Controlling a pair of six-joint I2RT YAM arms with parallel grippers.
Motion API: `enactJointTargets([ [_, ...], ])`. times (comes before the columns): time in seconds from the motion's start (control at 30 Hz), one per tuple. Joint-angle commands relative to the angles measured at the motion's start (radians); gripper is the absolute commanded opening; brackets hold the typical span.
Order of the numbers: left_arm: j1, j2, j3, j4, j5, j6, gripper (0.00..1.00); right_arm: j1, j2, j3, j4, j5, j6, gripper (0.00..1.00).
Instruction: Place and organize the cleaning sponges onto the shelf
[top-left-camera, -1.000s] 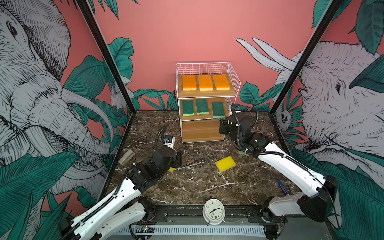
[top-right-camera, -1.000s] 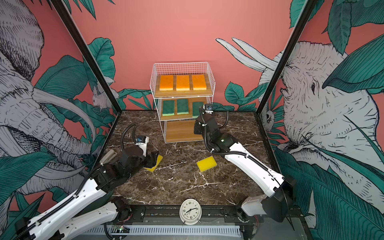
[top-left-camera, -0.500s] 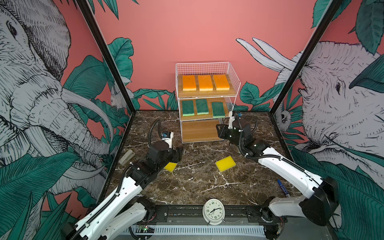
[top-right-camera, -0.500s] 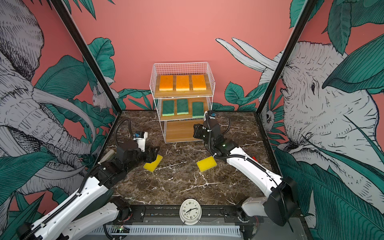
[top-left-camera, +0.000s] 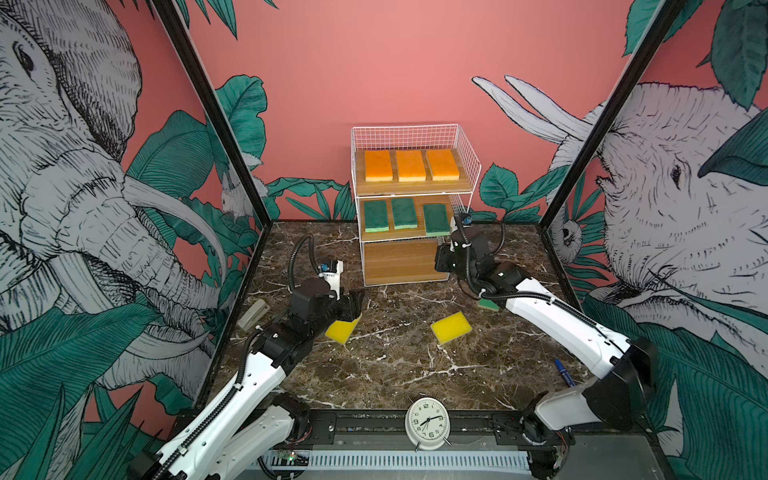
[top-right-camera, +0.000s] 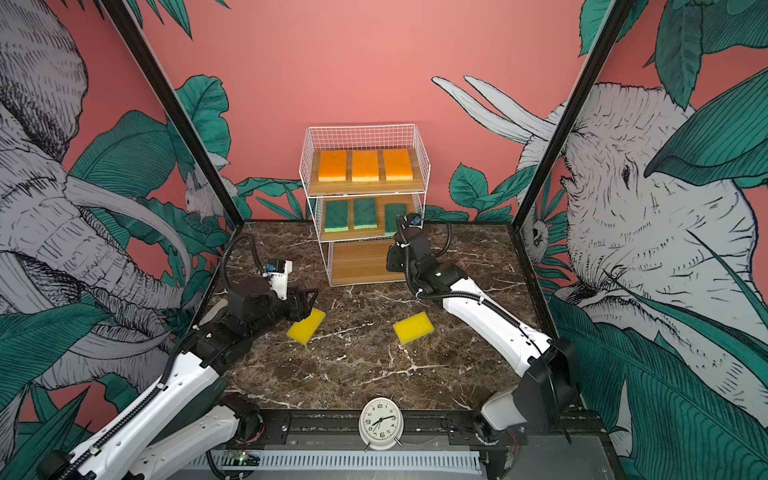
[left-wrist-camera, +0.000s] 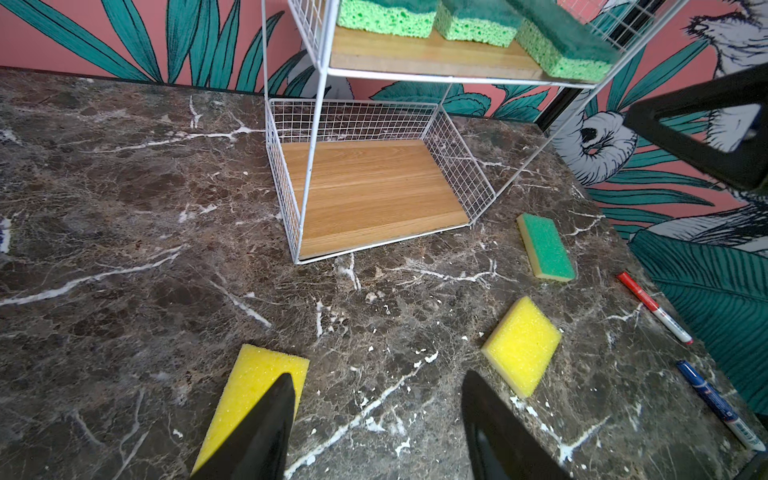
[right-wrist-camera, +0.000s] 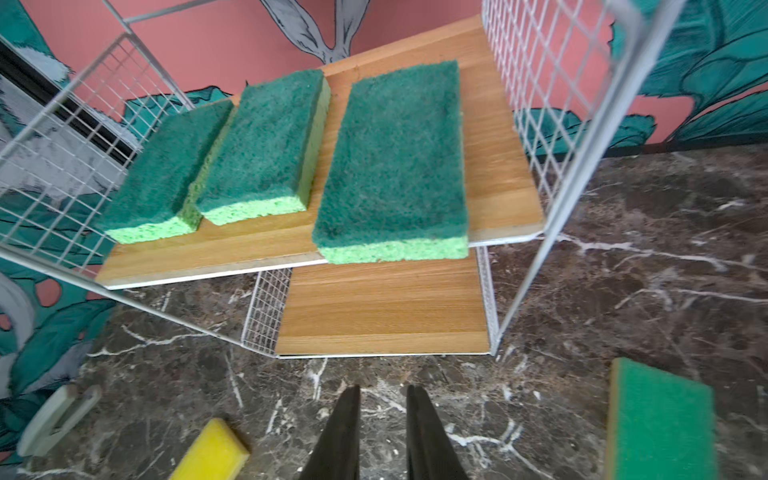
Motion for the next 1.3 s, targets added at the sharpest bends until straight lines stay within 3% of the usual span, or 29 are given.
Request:
enactJointTargets([
  [0.0,0.007,0.002,-0.013,0.036,-0.004,0.013,0.64,0.038,0.013,0.042,-0.017,0.149,-0.162,0.20],
  [0.33,0.008,0.004,-0.022,0.045,-0.035,0.022,0.64,0.048,0.056,0.080,0.041,0.203,-0.360,0.21],
  [1.27,0.017,-0.004,-0.036,0.071,-0.068,0.038,0.64,-0.002,0.203,0.160,0.135,0.172,-0.392,0.21],
])
